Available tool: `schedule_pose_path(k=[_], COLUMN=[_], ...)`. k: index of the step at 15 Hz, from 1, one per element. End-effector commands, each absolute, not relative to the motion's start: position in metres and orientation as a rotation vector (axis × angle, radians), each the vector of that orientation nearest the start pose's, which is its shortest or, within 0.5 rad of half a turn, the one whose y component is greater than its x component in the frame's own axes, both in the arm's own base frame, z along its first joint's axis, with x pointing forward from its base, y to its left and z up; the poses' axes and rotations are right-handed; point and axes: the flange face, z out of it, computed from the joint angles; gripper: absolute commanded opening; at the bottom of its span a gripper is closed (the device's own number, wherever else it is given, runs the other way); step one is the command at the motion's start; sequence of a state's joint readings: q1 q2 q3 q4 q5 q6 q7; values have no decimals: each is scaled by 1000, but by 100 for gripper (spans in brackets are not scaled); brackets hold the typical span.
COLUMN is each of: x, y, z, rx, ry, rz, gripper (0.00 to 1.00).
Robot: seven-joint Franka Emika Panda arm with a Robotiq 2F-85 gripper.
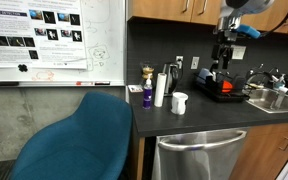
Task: Bring the purple bottle closer to the sink
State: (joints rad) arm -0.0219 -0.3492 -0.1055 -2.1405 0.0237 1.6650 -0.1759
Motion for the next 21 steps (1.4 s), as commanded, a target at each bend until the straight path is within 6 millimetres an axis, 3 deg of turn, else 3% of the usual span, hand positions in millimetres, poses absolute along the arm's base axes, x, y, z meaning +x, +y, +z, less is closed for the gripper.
schedule_pose_path(k=[1,5,8,13,16,21], x=[467,507,539,590,605,606], y=[-18,23,35,57,74,97], z=[524,510,507,509,515,526], rx=[-3093,-3152,-3167,-3127,-3097,-3070], ry=[-12,-28,-41,114,249,480], rz=[90,-29,-106,-140,-126,-104], gripper=[100,100,100,100,100,100])
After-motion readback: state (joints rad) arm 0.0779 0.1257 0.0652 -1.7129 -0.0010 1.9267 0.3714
